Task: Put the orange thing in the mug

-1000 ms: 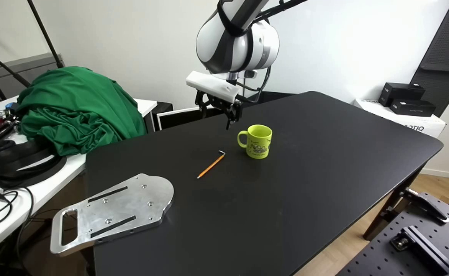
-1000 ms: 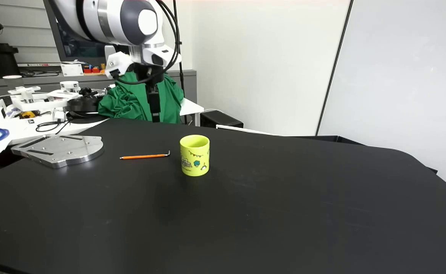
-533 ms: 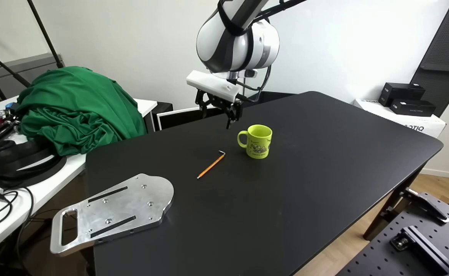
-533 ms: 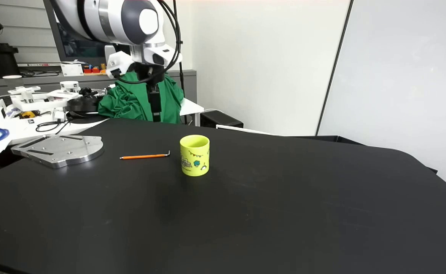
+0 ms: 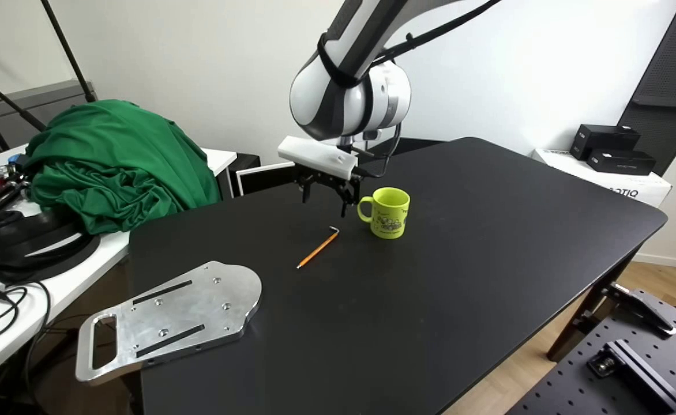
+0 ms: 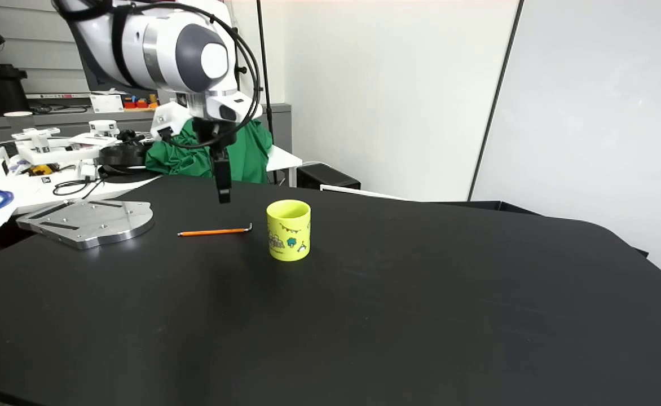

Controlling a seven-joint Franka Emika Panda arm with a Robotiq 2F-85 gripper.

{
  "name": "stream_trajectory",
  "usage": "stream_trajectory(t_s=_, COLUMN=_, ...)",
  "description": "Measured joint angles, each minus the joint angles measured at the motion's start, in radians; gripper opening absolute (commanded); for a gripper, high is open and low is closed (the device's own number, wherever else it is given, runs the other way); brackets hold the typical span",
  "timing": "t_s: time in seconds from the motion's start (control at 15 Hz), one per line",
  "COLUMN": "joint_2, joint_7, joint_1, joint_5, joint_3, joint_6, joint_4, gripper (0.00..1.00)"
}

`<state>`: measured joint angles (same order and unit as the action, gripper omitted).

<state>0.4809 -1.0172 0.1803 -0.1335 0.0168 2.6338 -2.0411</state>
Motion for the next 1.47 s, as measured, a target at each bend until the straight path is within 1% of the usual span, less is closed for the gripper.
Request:
stream_trajectory(t_s=0.27, joint_2=0.061, joint_7=-0.001, joint_1=0.026, joint_5=0.000, joint_3=0.009, joint_6=0.001, joint_4=0.004, gripper=1.00)
stream_trajectory(t_s=0.47, joint_2=0.102, joint_7=0.002, joint_1=0.041, joint_5=0.028, joint_3=0.028, joint_6=0.021, joint_4=0.007, gripper=1.00)
stream_trajectory(t_s=0.8, joint_2=0.160, joint_7=0.016, joint_1=0.040, joint_5=0.045, joint_3=0.063, joint_6=0.040, joint_4=0.035, gripper=1.00)
stream_trajectory(t_s=0.87, joint_2=0.170, joint_7=0.017, joint_1=0.038, joint_5=0.044, joint_3=0.069, joint_6=0.040, joint_4=0.044, gripper=0.75)
stream_trajectory(t_s=0.93, joint_2=0.179, joint_7=0.017, joint_1=0.036, joint_5=0.045, joint_3=0.075, joint_6=0.040, joint_4=0.052, gripper=0.73)
stream_trajectory(t_s=1.07, joint_2=0.195, joint_7=0.017, joint_1=0.035, joint_5=0.045, joint_3=0.087, joint_6=0.042, joint_4=0.068, gripper=0.60)
stream_trajectory(t_s=1.13, joint_2=0.203, joint_7=0.017, joint_1=0.035, joint_5=0.044, joint_3=0.092, joint_6=0.046, joint_4=0.074, gripper=0.51)
stream_trajectory(t_s=1.27, joint_2=0.209, joint_7=0.017, joint_1=0.034, joint_5=0.037, joint_3=0.097, joint_6=0.050, joint_4=0.084, gripper=0.40)
stream_trajectory(t_s=1.47, joint_2=0.209, joint_7=0.016, joint_1=0.034, joint_5=0.030, joint_3=0.097, joint_6=0.050, joint_4=0.093, gripper=0.20)
